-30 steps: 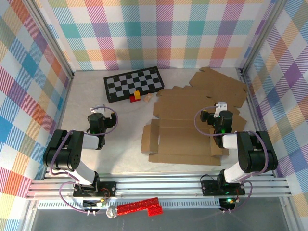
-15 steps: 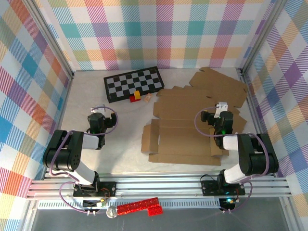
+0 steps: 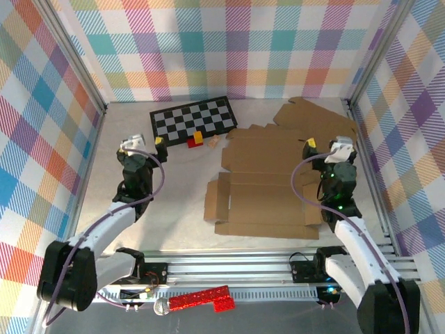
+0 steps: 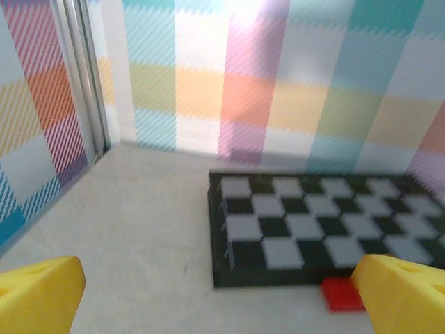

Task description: Fold the paper box

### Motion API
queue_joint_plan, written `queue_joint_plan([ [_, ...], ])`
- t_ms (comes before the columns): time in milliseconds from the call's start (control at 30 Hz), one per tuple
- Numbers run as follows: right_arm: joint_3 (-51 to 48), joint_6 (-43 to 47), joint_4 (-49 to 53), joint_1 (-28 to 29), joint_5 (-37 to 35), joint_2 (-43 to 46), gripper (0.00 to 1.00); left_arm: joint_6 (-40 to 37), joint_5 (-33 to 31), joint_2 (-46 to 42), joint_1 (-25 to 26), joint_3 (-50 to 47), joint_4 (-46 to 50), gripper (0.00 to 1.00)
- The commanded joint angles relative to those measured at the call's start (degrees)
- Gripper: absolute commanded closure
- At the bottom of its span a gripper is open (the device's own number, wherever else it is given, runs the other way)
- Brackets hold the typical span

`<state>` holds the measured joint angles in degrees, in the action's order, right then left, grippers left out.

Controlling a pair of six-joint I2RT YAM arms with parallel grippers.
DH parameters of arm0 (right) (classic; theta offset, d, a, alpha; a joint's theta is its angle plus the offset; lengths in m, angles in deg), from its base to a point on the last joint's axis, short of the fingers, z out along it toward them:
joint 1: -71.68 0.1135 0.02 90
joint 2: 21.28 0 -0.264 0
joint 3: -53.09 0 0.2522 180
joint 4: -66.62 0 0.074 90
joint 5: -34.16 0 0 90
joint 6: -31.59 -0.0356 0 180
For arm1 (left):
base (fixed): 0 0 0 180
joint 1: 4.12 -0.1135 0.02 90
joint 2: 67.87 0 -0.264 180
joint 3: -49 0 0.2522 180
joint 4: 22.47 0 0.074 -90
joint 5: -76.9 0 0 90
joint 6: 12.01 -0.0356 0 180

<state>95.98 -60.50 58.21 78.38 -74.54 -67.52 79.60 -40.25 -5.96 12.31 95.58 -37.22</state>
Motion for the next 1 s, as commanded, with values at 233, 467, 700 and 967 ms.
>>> queue_joint_plan([
  [233,43.2,-38.1,66.0,2.9,-0.7,2.6,0.01,44.2,13.3,5.8,1.5,41.5,68.9,0.0],
  [467,41.8,-40.6,70.6,2.8,25.3,1.8,0.01,60.3,24.0,6.0,13.5,35.7,76.0,0.24],
  [700,37.4,-44.8,80.3,3.4,34.0,-1.0,0.11,82.9,21.1,2.8,35.8,19.4,69.5,0.33],
  [967,26.1,-51.2,73.0,4.6,39.6,3.2,0.17,98.8,18.3,7.2,44.2,8.4,52.5,0.37],
])
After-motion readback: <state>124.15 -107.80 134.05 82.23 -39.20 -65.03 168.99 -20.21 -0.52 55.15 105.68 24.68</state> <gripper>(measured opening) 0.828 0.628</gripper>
